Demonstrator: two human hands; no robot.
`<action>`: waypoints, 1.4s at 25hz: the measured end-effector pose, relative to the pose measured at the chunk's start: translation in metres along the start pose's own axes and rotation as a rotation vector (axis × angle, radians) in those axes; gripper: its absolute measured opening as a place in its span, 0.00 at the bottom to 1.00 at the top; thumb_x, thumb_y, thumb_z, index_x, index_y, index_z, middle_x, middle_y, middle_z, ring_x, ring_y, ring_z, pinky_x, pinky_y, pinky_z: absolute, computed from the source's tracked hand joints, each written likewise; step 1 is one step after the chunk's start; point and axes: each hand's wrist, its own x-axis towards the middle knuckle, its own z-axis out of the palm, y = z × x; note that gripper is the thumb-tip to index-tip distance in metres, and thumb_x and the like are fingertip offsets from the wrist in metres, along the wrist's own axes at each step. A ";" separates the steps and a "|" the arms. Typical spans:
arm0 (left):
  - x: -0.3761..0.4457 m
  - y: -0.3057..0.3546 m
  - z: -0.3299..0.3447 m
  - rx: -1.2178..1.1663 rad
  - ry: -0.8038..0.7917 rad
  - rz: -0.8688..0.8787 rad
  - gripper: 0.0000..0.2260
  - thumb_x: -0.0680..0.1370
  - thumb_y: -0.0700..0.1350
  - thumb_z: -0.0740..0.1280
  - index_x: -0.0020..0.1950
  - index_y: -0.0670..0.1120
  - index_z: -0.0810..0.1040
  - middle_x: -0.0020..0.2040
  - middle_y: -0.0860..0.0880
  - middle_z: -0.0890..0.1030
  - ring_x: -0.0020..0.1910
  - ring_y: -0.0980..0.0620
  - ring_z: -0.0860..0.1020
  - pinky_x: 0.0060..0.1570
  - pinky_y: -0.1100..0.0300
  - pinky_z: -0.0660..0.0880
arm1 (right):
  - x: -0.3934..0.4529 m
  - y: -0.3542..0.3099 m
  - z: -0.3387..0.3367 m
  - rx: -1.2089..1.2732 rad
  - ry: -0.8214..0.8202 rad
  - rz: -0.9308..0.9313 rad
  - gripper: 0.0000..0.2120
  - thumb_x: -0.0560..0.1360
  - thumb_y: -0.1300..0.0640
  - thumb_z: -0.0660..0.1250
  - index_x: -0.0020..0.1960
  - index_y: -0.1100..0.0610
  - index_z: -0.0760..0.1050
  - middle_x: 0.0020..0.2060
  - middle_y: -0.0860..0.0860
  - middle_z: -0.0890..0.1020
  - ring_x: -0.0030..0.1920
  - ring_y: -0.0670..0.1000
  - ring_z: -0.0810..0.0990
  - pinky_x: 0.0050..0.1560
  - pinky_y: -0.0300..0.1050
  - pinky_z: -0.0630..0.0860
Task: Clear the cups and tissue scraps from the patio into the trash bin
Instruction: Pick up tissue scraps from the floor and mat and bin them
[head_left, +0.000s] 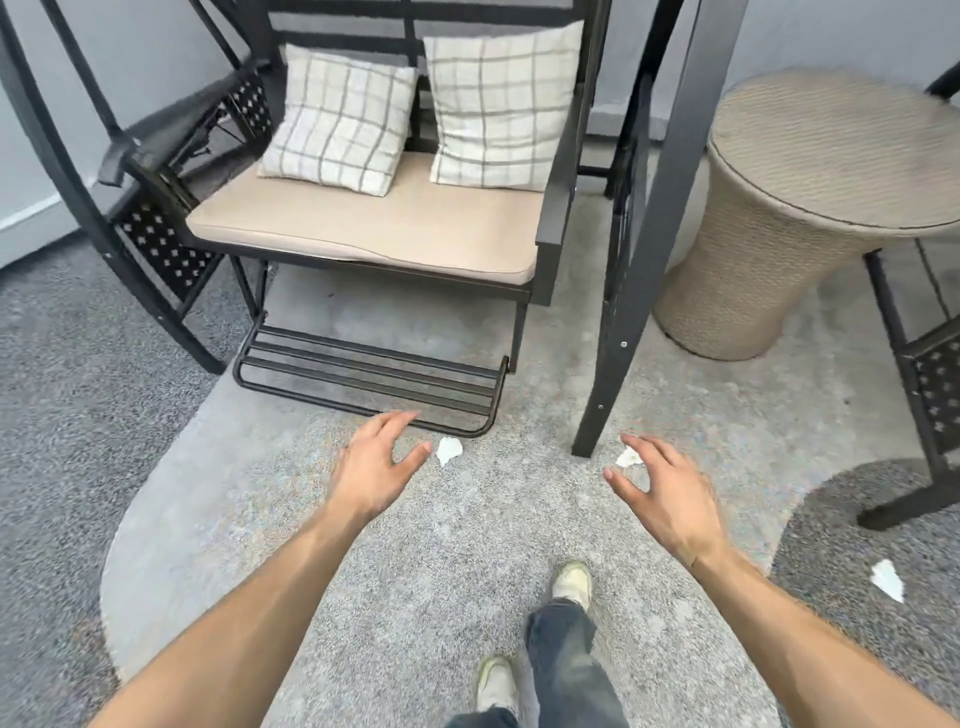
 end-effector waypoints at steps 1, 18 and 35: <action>0.012 0.001 0.010 0.016 -0.030 -0.020 0.25 0.77 0.62 0.62 0.72 0.58 0.66 0.71 0.52 0.68 0.69 0.51 0.68 0.68 0.40 0.65 | 0.012 0.010 0.006 -0.014 -0.011 0.017 0.27 0.74 0.34 0.58 0.69 0.44 0.66 0.68 0.46 0.71 0.66 0.51 0.70 0.61 0.58 0.72; 0.242 -0.174 0.333 0.356 -0.450 -0.289 0.29 0.77 0.62 0.61 0.75 0.55 0.60 0.75 0.47 0.63 0.70 0.43 0.66 0.63 0.42 0.71 | 0.203 0.180 0.322 -0.117 -0.216 0.201 0.26 0.75 0.36 0.59 0.69 0.44 0.64 0.68 0.51 0.70 0.64 0.57 0.72 0.59 0.58 0.71; 0.411 -0.369 0.582 0.357 -0.228 -0.226 0.16 0.80 0.47 0.63 0.68 0.52 0.69 0.71 0.39 0.63 0.62 0.37 0.72 0.60 0.36 0.72 | 0.298 0.372 0.557 -0.158 -0.084 0.588 0.26 0.75 0.42 0.63 0.70 0.48 0.63 0.66 0.54 0.70 0.62 0.59 0.75 0.55 0.56 0.72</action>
